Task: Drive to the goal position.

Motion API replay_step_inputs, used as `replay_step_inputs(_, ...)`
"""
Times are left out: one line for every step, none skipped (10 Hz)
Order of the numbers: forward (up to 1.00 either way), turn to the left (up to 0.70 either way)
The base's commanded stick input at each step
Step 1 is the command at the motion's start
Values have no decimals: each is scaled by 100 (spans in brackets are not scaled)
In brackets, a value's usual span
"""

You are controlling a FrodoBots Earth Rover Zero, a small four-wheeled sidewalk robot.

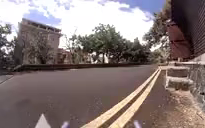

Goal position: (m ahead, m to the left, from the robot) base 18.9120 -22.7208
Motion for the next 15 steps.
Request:
replay_step_inputs(70,0)
replay_step_inputs(70,0)
replay_step_inputs(70,0)
replay_step_inputs(70,0)
replay_step_inputs(70,0)
replay_step_inputs(70,0)
replay_step_inputs(70,0)
replay_step_inputs(70,0)
replay_step_inputs(70,0)
replay_step_inputs(70,0)
replay_step_inputs(70,0)
replay_step_inputs(70,0)
replay_step_inputs(70,0)
replay_step_inputs(70,0)
replay_step_inputs(70,0)
